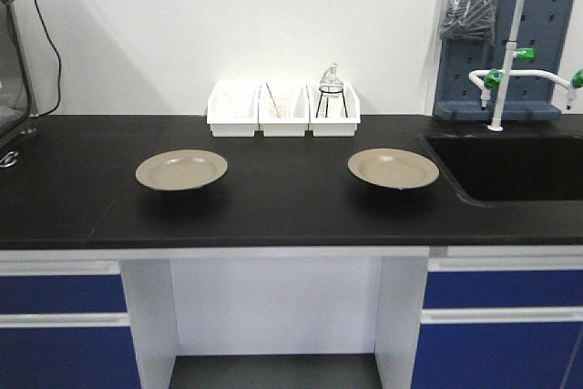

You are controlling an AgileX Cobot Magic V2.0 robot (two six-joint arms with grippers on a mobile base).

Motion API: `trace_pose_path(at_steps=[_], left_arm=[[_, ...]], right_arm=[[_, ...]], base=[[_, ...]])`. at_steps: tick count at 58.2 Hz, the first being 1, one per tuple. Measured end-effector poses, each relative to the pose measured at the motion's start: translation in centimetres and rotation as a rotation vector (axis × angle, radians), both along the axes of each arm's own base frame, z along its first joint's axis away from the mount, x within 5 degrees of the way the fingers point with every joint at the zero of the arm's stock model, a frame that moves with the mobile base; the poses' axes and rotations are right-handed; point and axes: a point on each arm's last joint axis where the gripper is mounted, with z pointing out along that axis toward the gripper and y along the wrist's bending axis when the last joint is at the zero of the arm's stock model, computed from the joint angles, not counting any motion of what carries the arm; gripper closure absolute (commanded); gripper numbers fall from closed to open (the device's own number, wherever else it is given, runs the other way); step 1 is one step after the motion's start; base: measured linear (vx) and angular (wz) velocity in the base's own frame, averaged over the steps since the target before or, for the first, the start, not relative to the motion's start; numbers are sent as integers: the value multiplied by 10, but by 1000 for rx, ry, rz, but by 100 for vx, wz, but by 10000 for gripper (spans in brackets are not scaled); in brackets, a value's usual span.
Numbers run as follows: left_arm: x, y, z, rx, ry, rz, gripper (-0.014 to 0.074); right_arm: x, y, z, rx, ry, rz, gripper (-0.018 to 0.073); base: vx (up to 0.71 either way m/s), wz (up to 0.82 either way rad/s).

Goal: Arrange circular plates on left workspace
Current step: 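Drive the base up to the counter facing the two tan plates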

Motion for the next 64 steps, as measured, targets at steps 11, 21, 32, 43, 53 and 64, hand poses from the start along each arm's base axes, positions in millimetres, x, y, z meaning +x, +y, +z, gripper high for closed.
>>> trace_pose_path(at_steps=[11,21,32,43,53,64], left_arm=[[0,0,0,0,0,0,594],[0,0,0,0,0,0,594],[0,0,0,0,0,0,594],[0,0,0,0,0,0,594],[0,0,0,0,0,0,594],[0,0,0,0,0,0,594]], right_arm=[[0,0,0,0,0,0,559],[0,0,0,0,0,0,559],[0,0,0,0,0,0,559],[0,0,0,0,0,0,559],[0,0,0,0,0,0,559],[0,0,0,0,0,0,559]], base=[[49,0],[48,-2],[47,0],[47,1],[46,0],[41,-1]])
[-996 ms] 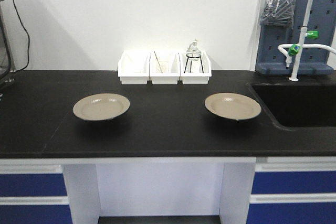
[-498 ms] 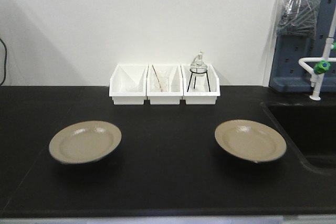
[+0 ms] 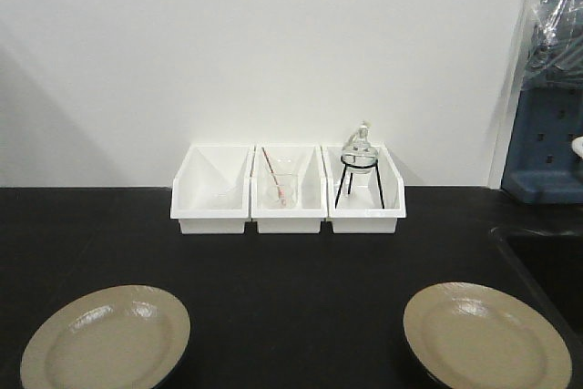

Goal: Arrange circular plates on left workspace
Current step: 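Drive the base up to the counter facing the two tan plates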

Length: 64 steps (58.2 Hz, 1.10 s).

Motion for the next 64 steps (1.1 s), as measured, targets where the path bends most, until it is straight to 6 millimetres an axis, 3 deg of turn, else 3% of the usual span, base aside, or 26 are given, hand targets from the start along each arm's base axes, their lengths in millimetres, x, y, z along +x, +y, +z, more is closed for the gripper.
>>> trace_pose_path(at_steps=[26,64], left_arm=[[0,0,0,0,0,0,594],[0,0,0,0,0,0,594]], right_arm=[[0,0,0,0,0,0,559],[0,0,0,-2,0,0,559]], base=[[22,-4],[4,-2]])
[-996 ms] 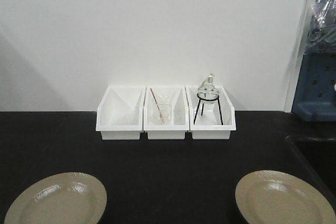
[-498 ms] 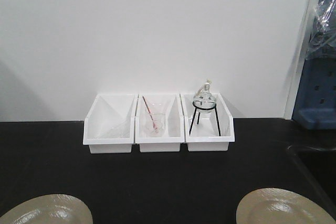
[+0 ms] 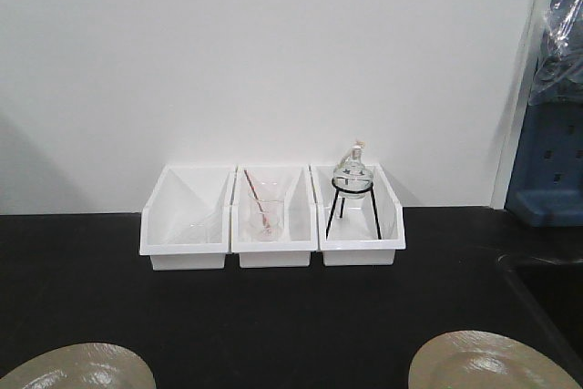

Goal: Arrange circular plates on left workspace
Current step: 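Drive the base up to the counter facing the two tan plates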

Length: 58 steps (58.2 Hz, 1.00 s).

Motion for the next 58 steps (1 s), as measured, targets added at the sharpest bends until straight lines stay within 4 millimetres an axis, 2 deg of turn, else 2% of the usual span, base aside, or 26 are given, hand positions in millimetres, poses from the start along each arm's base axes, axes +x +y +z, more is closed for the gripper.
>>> trace_pose_path(at_steps=[11,17,28,35,40,47,52,58], left_arm=[[0,0,0,3,-1,0,594],[0,1,2,65,-20,5,594],[-1,2,15,106,-158,23,594],[-4,2,29,111,-321,42,594],[-8,3,41,77,-440,53,594],[-19,7,77,-138,-582,44,594],[-28,8,111,-237,-642,30,594],[-26,7,150,-266,-619,10,594]], right_arm=[[0,0,0,0,0,0,559],[0,0,0,0,-1,0,559],[-1,0,7,-4,-77,2,559],[-3,0,17,-6,-113,2,559],[-10,1,43,-10,-179,2,559],[-16,1,91,-13,-248,1,559],[-9,0,125,-11,-227,0,559],[13,-1,166,28,-157,6,559]], base=[[0,0],[0,0],[0,0],[0,0],[0,0],[0,0],[0,0],[0,0]])
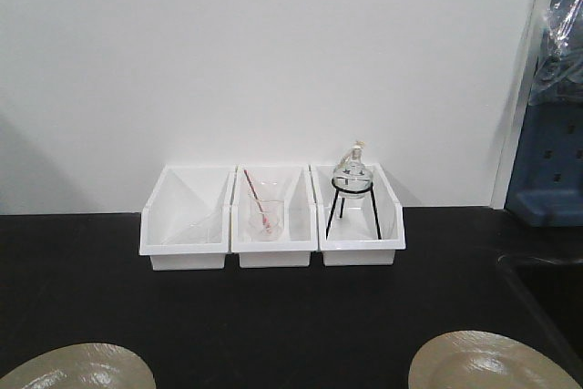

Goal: Arrange circular plates on left workspace
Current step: 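Drive the base up to the counter facing the two tan plates, then reach the left gripper to the rim of the nearer tan plate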

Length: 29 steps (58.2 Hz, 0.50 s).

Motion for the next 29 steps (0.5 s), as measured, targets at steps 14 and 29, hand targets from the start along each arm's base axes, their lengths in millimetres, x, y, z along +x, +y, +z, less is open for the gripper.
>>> trace_pose_path(at_steps=[14,29], left_arm=[[70,-9,44,-122,444,-166,594],[159,-41,2,-299,1057,-526,594]], right_arm=[[81,6,37,178,323,98,559],[154,78,6,264,751,491,559]], base=[[0,0],[0,0]])
